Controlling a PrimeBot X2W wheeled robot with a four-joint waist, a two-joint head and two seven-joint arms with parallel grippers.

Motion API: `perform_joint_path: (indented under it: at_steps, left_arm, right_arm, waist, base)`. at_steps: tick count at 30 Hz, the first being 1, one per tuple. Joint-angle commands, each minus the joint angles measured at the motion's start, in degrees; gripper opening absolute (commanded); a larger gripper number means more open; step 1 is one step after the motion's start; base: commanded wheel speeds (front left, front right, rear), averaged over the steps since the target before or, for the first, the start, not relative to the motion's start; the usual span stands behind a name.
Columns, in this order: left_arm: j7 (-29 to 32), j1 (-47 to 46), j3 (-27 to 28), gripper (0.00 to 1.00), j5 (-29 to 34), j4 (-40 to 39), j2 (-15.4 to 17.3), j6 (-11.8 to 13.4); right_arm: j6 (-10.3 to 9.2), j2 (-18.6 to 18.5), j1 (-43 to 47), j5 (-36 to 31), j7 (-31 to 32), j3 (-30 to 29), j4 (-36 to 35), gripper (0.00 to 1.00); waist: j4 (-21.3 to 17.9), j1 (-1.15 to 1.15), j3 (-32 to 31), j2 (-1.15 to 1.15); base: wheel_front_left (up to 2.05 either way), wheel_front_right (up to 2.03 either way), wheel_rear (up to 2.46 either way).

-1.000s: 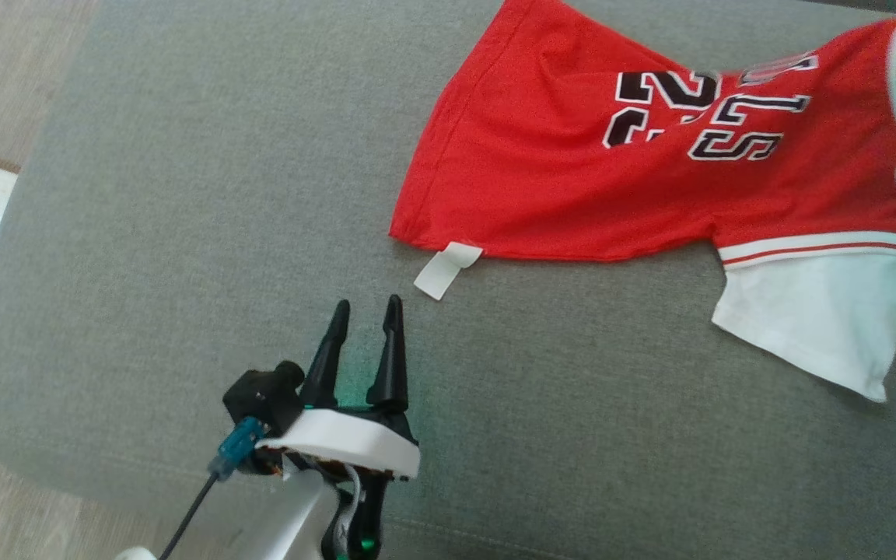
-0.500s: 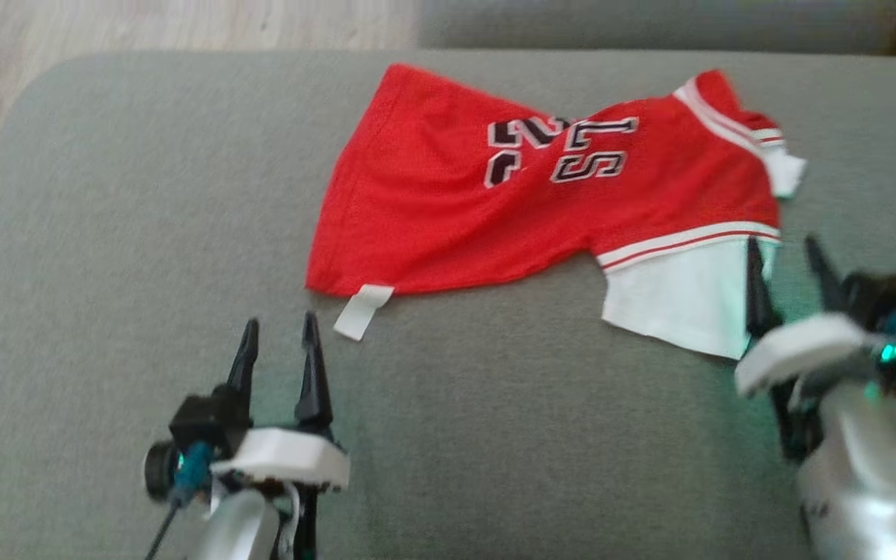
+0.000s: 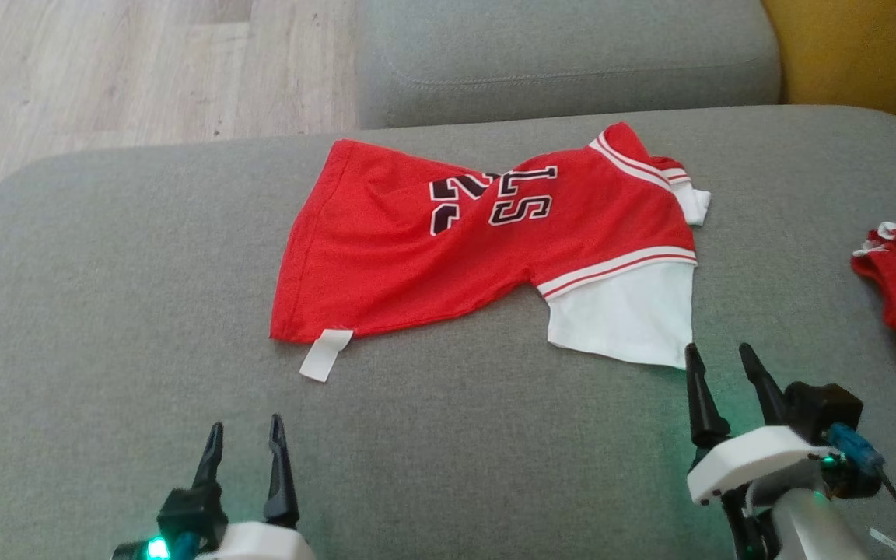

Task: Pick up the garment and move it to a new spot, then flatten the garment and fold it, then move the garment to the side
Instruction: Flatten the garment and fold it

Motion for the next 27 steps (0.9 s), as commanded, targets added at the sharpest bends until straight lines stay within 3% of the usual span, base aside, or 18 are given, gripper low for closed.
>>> perform_joint_path:
  at_steps: [1,14,27]
  left_arm:
    - [-0.29,-0.78,2.89,1.00,1.00,-1.70,0.24,0.37]
    - [-0.29,-1.48,2.65,1.00,2.30,-2.57,0.24,0.14]
    - [-0.29,-6.57,-3.48,1.00,-0.31,-1.83,0.24,-0.01]
  right_arm:
    - [0.19,0.25,-1.35,0.79,-0.69,2.11,-2.47,1.00]
    - [0.19,0.26,-2.66,2.13,-0.70,2.56,-0.75,1.00]
    - [0.19,0.27,-13.22,4.10,-0.70,-0.77,16.90,1.00]
  waist:
    - [-0.54,0.01,-0.51,0.00]
    - [0.32,0.01,1.51,0.00]
    - [3.52,0.01,10.24,0.00]
  base:
    - [0.00,0.00,0.00]
    - [0.00,0.00,0.00]
    - [0.00,0.00,0.00]
